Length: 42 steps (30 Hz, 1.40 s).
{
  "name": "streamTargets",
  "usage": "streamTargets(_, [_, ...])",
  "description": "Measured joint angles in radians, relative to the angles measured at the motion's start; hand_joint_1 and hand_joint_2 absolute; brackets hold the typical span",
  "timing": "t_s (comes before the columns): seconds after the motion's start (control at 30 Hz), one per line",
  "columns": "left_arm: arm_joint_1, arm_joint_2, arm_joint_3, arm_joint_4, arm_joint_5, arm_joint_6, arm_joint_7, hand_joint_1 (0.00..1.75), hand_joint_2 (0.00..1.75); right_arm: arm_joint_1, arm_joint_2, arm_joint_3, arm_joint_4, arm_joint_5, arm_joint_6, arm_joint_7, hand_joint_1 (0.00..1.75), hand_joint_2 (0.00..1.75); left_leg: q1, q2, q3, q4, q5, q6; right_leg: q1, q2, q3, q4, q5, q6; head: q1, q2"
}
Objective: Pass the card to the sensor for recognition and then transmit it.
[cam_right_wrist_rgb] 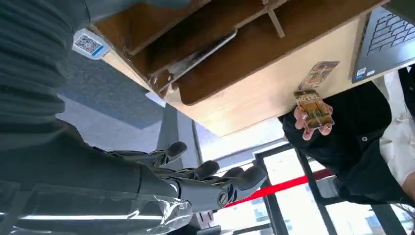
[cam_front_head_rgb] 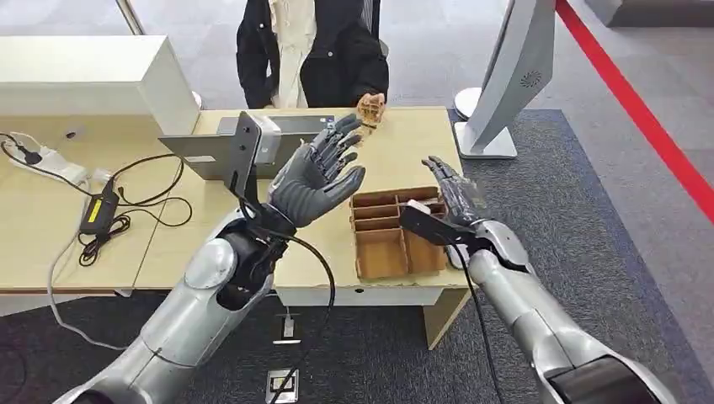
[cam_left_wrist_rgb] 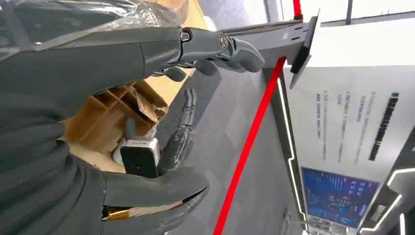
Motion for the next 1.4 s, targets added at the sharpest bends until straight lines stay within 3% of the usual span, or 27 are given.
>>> streamTargets(0.47, [-0.007,0.0,-0.029,0.015,0.009,0.006,-0.007,0.0,1.75,-0.002,0.004,0.008,0.053,-0.01,-0.003,-0.008,0.0,1.75,0.0,0.0,0.0,0.0,0.0,0.0,0.0,0.0,0.0,0.0,0.0,0.0,0.0,0.0])
streamTargets(0.5, [-0.007,0.0,-0.029,0.016,0.009,0.007,-0.008,0.0,1.75,-0.002,0.005,0.008,0.055,-0.01,-0.003,-0.009,0.28,1.75,0.0,0.0,0.0,0.0,0.0,0.0,0.0,0.0,0.0,0.0,0.0,0.0,0.0,0.0])
streamTargets(0.53, [-0.007,0.0,-0.03,0.016,0.01,0.008,-0.007,0.0,1.75,-0.002,0.005,0.008,0.058,-0.01,-0.003,-0.009,0.93,1.75,0.0,0.0,0.0,0.0,0.0,0.0,0.0,0.0,0.0,0.0,0.0,0.0,0.0,0.0])
streamTargets(0.57, [-0.007,0.0,-0.03,0.016,0.011,0.01,-0.007,0.0,1.75,-0.003,0.005,0.008,0.06,-0.011,-0.002,-0.009,1.75,1.75,0.0,0.0,0.0,0.0,0.0,0.0,0.0,0.0,0.0,0.0,0.0,0.0,0.0,0.0])
streamTargets(1.13, [-0.039,0.024,-0.084,0.019,0.063,0.06,-0.008,0.0,1.75,-0.012,0.005,0.013,0.074,-0.031,0.0,-0.006,1.75,1.75,0.0,0.0,0.0,0.0,0.0,0.0,0.0,0.0,0.0,0.0,0.0,0.0,0.0,0.0])
streamTargets(1.3, [-0.055,0.035,-0.108,0.02,0.091,0.081,-0.013,0.0,1.75,-0.013,0.005,0.018,0.075,-0.043,-0.002,0.0,1.64,1.75,0.0,0.0,0.0,0.0,0.0,0.0,0.0,0.0,0.0,0.0,0.0,0.0,0.0,0.0])
streamTargets(1.4, [-0.059,0.04,-0.122,0.021,0.095,0.086,-0.016,0.0,1.75,-0.013,0.005,0.024,0.075,-0.047,-0.002,0.005,1.75,1.75,0.0,0.0,0.0,0.0,0.0,0.0,0.0,0.0,0.0,0.0,0.0,0.0,0.0,0.0])
